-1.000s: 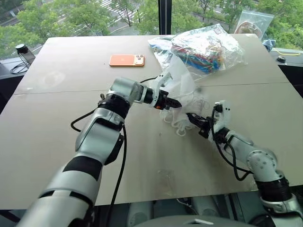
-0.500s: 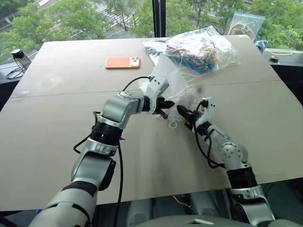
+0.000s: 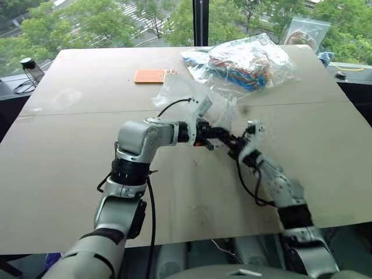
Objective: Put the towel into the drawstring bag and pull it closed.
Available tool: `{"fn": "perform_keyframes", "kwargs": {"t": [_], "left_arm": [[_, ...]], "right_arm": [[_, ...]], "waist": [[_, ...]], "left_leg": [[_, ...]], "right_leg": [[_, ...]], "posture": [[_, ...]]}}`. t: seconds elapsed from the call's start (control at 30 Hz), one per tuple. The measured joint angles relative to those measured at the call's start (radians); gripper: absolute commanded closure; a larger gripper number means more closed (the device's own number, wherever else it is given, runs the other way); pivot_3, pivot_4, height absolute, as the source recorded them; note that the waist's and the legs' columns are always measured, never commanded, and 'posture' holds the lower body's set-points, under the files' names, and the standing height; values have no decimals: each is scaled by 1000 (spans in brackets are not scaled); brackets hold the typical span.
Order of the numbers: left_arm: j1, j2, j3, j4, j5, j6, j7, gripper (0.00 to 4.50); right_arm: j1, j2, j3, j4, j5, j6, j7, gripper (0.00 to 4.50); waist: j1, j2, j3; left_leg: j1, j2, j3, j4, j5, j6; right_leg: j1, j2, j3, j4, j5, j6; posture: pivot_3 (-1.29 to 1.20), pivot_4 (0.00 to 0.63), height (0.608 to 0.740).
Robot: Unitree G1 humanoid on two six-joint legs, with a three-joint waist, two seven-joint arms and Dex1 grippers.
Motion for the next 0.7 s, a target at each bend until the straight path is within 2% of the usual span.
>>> {"fn": "perform_keyframes", "kwargs": {"t": [0.07,0.2,0.37,0.47,0.5,0.53,0.7], "left_arm": [[-30,-2,56,8,-43,20,-1,4500],[-29,52,104,2,-120,65,-33,4500],[-23,83,260,-16,-323,333,-50,4500],[-22,95,295,-4,-365,383,-1,4500],[-14,101,295,1,-369,386,22,4500],[8,120,278,1,-355,381,44,4500],[120,287,79,0,-199,252,77,4500]], "right_arm": [[59,-44,7,-104,32,68,15,4432],[148,-140,-24,-319,120,203,3,4432],[197,-258,-125,-544,305,393,-116,4432],[200,-327,-137,-598,365,475,-163,4432],[195,-347,-133,-602,368,495,-172,3704],[189,-368,-126,-601,370,514,-173,3400],[166,-400,-107,-587,359,535,-170,946]], "waist": [[1,0,0],[-2,0,0],[1,0,1],[2,0,1],[2,0,1],[0,0,1],[0,0,1]], "left_leg": [[0,0,0,0,0,0],[1,0,0,-1,0,0],[0,0,-1,0,0,0],[1,-1,-2,0,0,0],[1,-1,-2,0,0,0],[1,-1,-1,0,0,0],[1,-1,-2,-1,0,0]], "right_leg": [[0,0,0,-1,0,0],[0,0,0,0,0,0],[0,0,-1,0,0,0],[1,0,-1,0,0,0],[1,0,-1,0,0,0],[1,0,0,0,0,0],[0,0,-1,0,0,0]], "posture": [[0,150,740],[0,150,740],[0,150,740],[0,150,740],[0,150,740],[0,150,740],[0,150,740]]}}
